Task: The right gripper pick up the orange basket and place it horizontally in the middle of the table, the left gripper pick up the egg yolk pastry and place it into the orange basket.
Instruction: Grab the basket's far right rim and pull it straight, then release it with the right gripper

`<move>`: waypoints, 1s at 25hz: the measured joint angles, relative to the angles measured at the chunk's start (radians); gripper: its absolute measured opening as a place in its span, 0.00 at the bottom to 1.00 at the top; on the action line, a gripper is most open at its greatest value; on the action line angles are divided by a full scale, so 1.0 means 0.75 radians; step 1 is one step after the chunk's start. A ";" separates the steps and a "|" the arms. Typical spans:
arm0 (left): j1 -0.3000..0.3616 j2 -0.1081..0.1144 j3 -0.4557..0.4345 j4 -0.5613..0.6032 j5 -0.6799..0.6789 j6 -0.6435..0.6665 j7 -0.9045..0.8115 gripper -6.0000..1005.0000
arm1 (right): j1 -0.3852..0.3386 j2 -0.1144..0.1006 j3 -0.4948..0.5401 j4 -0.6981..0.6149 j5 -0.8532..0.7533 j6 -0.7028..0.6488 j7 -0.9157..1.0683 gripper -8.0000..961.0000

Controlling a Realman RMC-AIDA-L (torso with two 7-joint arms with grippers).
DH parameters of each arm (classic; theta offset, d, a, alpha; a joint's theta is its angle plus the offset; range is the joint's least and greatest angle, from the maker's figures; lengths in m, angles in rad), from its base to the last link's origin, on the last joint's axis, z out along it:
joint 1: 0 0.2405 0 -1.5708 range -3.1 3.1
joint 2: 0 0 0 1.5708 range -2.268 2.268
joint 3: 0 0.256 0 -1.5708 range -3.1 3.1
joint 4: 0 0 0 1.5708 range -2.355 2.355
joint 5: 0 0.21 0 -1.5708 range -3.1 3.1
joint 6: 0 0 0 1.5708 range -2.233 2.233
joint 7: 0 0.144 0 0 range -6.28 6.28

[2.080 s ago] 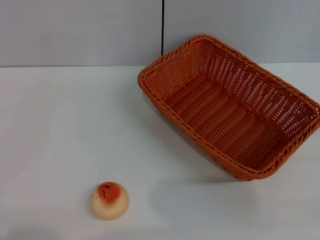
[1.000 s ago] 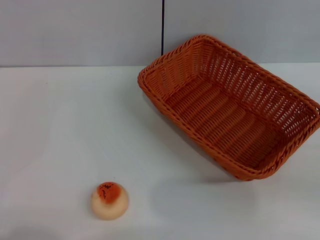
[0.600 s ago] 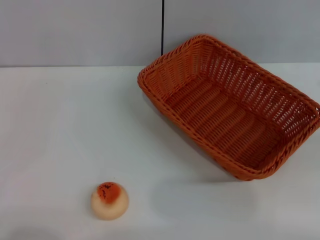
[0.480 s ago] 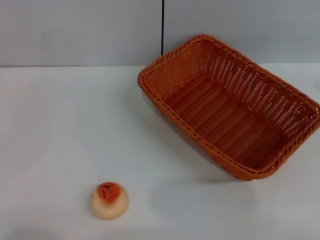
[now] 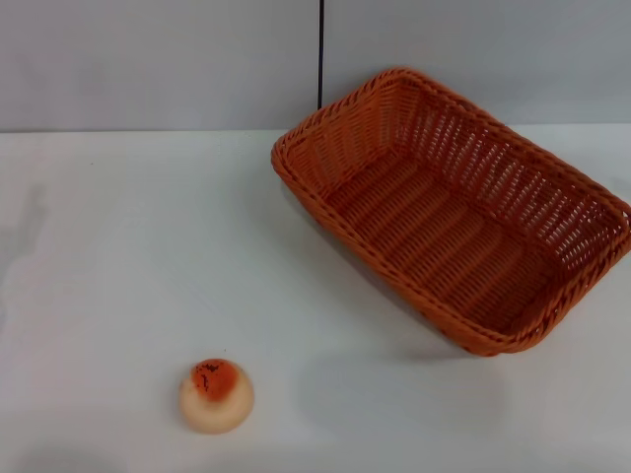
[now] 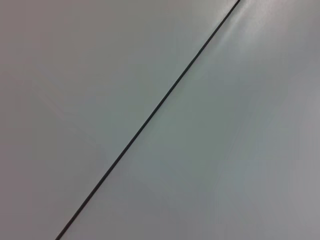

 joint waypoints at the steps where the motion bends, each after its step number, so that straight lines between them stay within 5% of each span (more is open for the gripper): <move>1: 0.000 0.000 0.001 0.000 0.000 0.001 0.000 0.80 | 0.023 0.002 -0.001 -0.002 -0.054 -0.001 0.000 0.71; 7: 0.006 0.001 0.000 0.004 0.000 0.006 0.001 0.80 | 0.127 0.038 -0.069 0.051 -0.293 0.046 -0.014 0.71; 16: 0.001 -0.001 -0.008 0.015 -0.003 0.030 0.002 0.80 | 0.187 0.081 -0.252 0.202 -0.374 0.192 -0.012 0.71; 25: -0.003 -0.002 -0.001 0.014 -0.007 0.049 0.001 0.80 | 0.231 0.154 -0.394 0.267 -0.459 0.314 -0.013 0.71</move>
